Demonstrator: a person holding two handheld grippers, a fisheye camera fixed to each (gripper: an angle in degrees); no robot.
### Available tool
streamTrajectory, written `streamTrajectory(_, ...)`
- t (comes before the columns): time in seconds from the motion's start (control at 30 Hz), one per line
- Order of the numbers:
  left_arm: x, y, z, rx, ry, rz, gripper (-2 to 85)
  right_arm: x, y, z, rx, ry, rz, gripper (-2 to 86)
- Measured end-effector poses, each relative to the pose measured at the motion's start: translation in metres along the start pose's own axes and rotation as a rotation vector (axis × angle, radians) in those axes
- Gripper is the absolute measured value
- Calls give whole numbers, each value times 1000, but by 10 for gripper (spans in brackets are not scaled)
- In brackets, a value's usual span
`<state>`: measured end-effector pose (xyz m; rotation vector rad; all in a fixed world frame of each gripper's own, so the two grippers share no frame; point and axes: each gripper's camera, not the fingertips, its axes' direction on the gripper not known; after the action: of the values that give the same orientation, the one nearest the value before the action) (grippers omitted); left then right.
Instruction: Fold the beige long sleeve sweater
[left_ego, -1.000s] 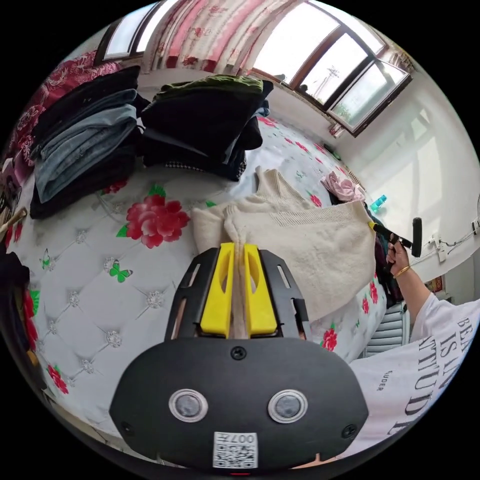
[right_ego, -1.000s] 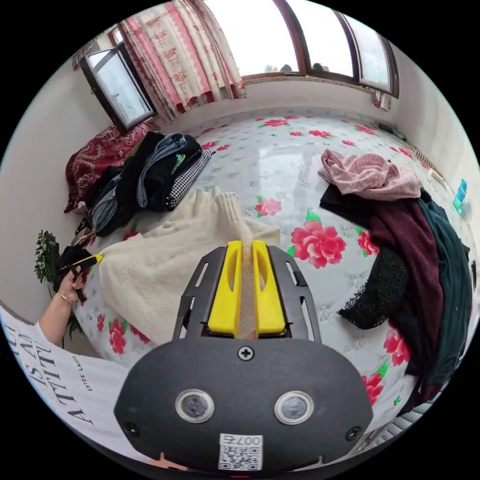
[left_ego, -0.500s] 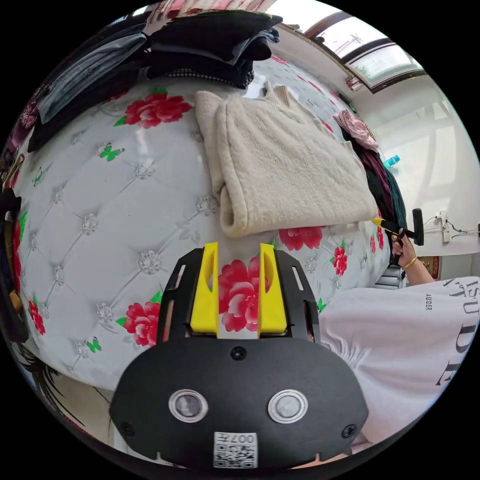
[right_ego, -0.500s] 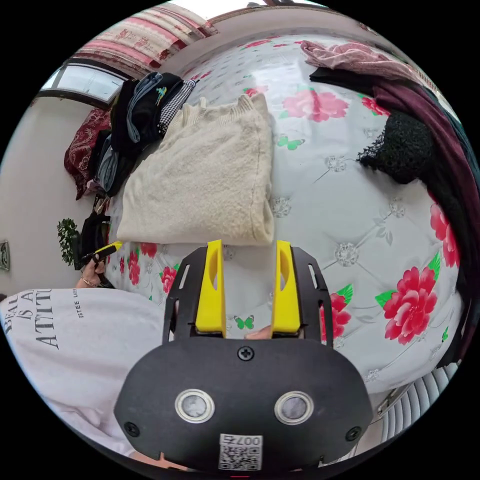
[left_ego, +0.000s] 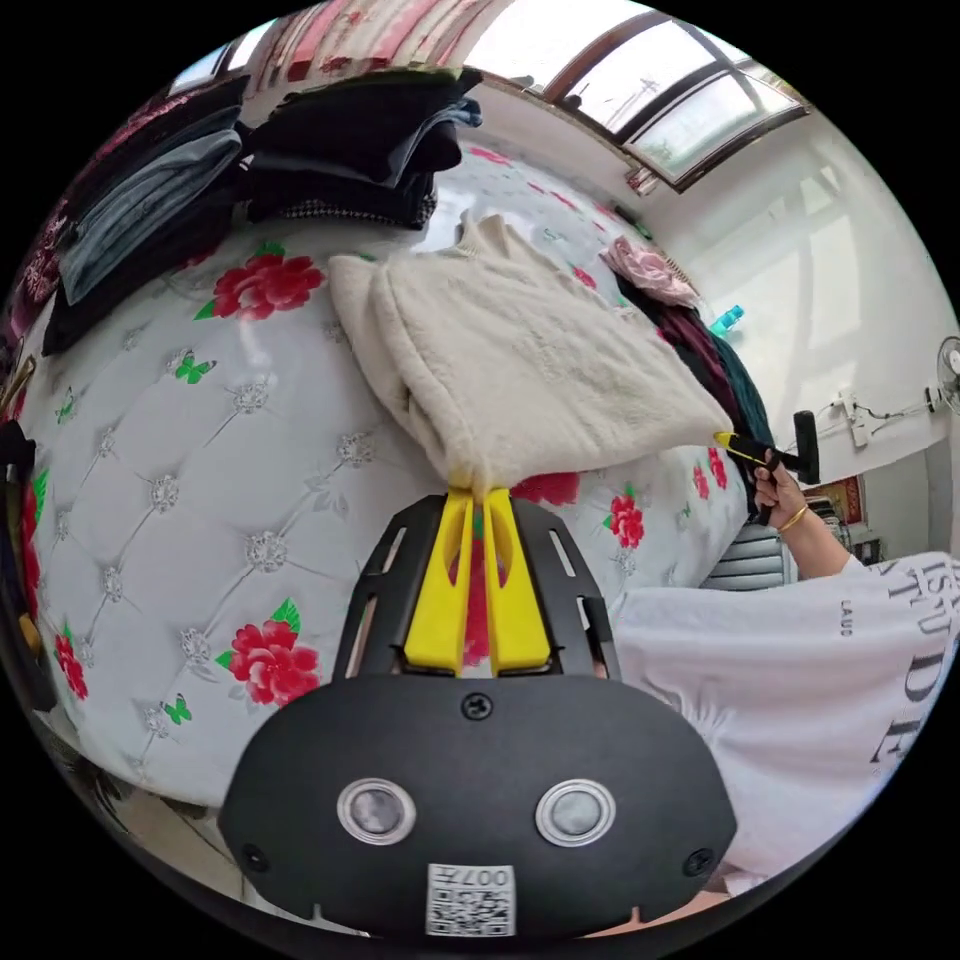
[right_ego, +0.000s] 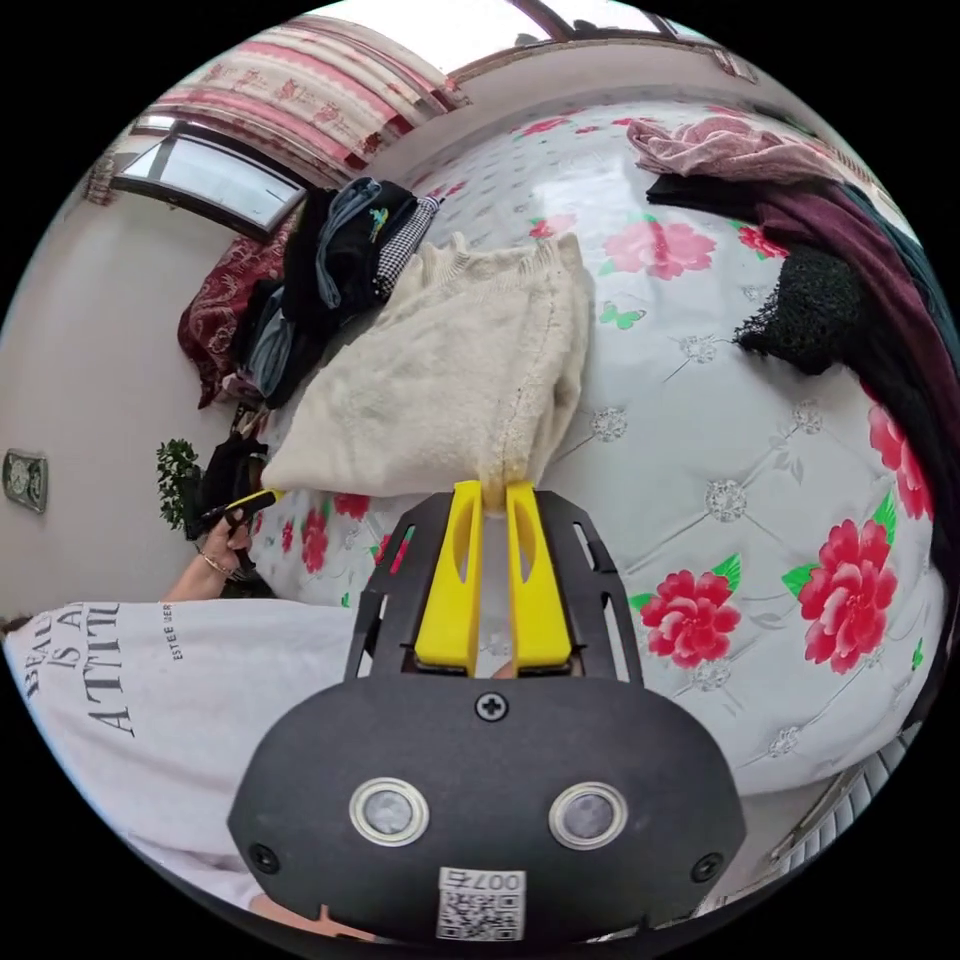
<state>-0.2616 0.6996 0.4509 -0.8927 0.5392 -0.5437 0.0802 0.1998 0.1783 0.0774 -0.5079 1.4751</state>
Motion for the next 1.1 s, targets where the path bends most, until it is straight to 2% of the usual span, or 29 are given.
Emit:
streamTrajectory(0.17,35,64,-70,60,106,58,-9,-17,71,-59,40,-74,-16,23)
streamTrajectory(0.27,46,89,-119,135,168,38,-9,-14,107,-108,69,-186,32,22)
streamTrajectory(0.33,45,88,-144,192,201,11,-8,-10,114,-148,116,-300,70,23)
streamTrajectory(0.43,34,55,-159,266,190,3,-6,-17,85,-182,140,-339,34,28)
streamTrajectory(0.57,-4,-40,-101,262,54,-72,12,-23,14,-174,158,-278,-28,45)
streamTrajectory(0.63,-19,-76,-60,209,-8,-131,43,-7,-32,-138,184,-197,29,63)
streamTrajectory(0.73,-27,-97,-19,131,-82,-182,64,23,-48,-93,124,-143,126,89)
streamTrajectory(0.87,-19,-52,1,123,-118,-162,64,60,4,-72,157,-192,247,113)
streamTrajectory(1.0,6,1,23,71,-91,-108,56,114,98,-63,280,-305,493,130)
streamTrajectory(1.1,25,7,32,70,-89,-59,49,139,135,-53,292,-342,644,142)
